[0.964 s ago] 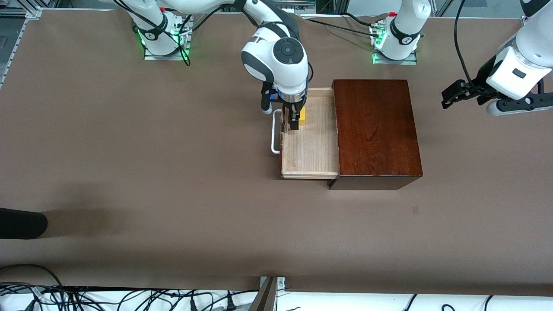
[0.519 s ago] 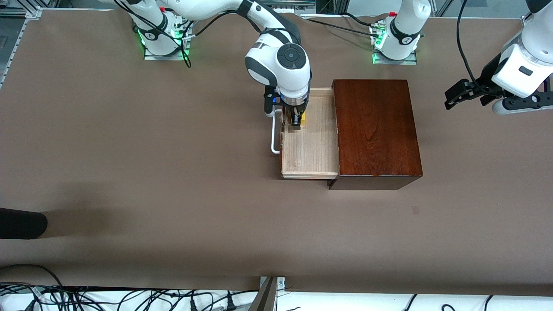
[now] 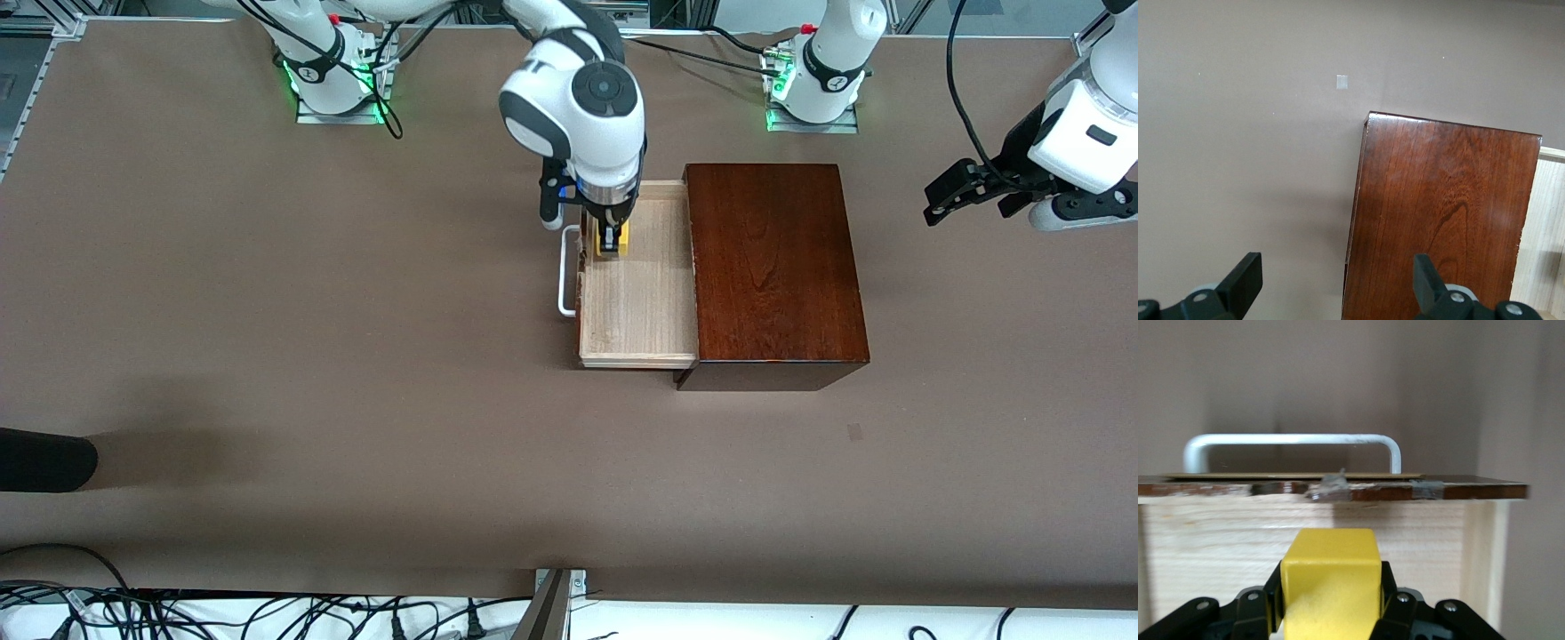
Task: Open drawer, take yellow block, close drawer
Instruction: 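Lift the yellow cube out with the right gripper and carry it aside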
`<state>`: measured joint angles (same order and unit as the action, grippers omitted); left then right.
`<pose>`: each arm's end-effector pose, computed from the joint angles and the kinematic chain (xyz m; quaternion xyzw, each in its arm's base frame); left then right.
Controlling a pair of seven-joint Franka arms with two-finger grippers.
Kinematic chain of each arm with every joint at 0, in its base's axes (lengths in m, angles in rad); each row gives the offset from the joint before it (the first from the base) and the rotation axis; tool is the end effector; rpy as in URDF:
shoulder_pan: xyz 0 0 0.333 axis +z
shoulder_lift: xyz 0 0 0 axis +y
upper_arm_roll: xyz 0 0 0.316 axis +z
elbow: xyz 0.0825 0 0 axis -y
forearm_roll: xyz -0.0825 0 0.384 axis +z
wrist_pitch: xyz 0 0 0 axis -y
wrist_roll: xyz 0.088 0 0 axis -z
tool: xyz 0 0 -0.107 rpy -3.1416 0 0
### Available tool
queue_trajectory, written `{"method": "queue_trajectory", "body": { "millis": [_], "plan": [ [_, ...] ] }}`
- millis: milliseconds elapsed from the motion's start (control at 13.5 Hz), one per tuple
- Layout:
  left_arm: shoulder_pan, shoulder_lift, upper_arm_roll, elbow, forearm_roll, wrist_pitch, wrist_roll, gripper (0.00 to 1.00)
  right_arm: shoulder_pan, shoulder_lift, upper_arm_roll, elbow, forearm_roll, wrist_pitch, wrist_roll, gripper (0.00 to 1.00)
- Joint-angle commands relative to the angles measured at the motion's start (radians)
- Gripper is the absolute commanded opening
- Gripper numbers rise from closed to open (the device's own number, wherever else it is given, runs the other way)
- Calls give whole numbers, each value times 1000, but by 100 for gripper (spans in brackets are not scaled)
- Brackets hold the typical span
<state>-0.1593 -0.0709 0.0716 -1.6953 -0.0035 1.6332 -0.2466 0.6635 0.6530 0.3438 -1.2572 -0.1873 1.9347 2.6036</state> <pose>0.5348 -0.0461 0.6095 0.9968 0.0794 0.0035 0.0049 0.4554 0.5793 0.3973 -0.6938 0.7194 0.0203 0.0261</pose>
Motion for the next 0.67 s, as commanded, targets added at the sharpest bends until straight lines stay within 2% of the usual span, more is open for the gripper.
{"method": "queue_trajectory", "body": {
  "millis": [0, 371, 445, 593],
  "plan": [
    [1, 33, 1, 49, -3, -4, 20, 100, -8, -35, -5, 102, 3, -143, -116, 5],
    [1, 60, -1, 81, -1, -7, 10, 100, -166, -104, -9, 94, 58, -273, -630, 5],
    [0, 60, -1, 88, -1, -7, 10, 100, -204, -125, -9, 73, 68, -292, -713, 5],
    [-2, 57, -4, 94, -1, -9, 15, 100, -292, -208, -12, -35, 71, -290, -924, 5]
  ]
}}
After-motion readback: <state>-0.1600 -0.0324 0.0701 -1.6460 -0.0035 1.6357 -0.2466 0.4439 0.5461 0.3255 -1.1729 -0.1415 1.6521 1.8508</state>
